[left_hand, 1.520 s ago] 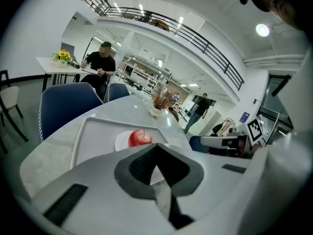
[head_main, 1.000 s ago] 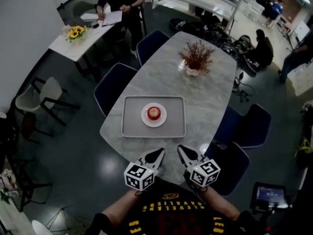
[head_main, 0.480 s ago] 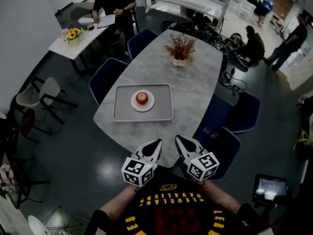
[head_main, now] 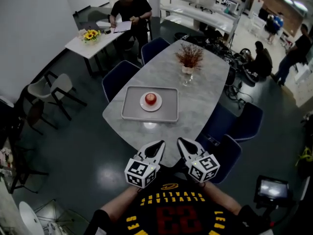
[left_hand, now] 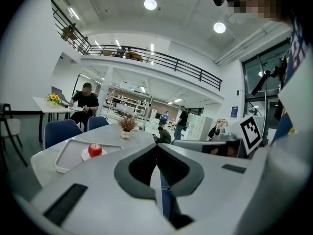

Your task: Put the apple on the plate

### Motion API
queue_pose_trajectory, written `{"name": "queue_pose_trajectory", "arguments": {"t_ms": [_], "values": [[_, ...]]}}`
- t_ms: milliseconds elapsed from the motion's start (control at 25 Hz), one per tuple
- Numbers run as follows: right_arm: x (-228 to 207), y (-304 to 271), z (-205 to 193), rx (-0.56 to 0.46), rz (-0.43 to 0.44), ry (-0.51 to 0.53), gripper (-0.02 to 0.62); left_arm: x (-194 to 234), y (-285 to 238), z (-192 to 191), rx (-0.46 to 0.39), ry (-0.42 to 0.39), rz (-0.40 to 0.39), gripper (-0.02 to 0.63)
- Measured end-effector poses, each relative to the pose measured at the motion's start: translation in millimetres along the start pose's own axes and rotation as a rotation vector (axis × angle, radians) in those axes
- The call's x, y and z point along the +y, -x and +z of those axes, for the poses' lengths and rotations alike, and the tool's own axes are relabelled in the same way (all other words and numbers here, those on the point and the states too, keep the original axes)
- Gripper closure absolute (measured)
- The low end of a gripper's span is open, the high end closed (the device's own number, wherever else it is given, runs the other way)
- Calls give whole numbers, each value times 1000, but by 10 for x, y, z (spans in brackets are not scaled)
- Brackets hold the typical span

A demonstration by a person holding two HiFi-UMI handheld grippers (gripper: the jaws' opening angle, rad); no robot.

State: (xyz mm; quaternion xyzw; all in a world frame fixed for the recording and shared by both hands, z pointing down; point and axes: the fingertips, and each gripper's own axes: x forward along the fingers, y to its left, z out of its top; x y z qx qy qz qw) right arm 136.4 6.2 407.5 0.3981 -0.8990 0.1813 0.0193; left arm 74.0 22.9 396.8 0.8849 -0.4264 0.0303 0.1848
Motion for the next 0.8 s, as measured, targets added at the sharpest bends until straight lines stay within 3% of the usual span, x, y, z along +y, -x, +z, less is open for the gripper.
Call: {"name": "queue_pose_trajectory", "arguments": {"t_ms": [480,800], "values": [[-28,-23,36,-22,12,34,589,168,196,64,-47,-31,94,604],[-79,-211,-2,-7,17,34,589,349,155,44,-50,-12,113,604]]}}
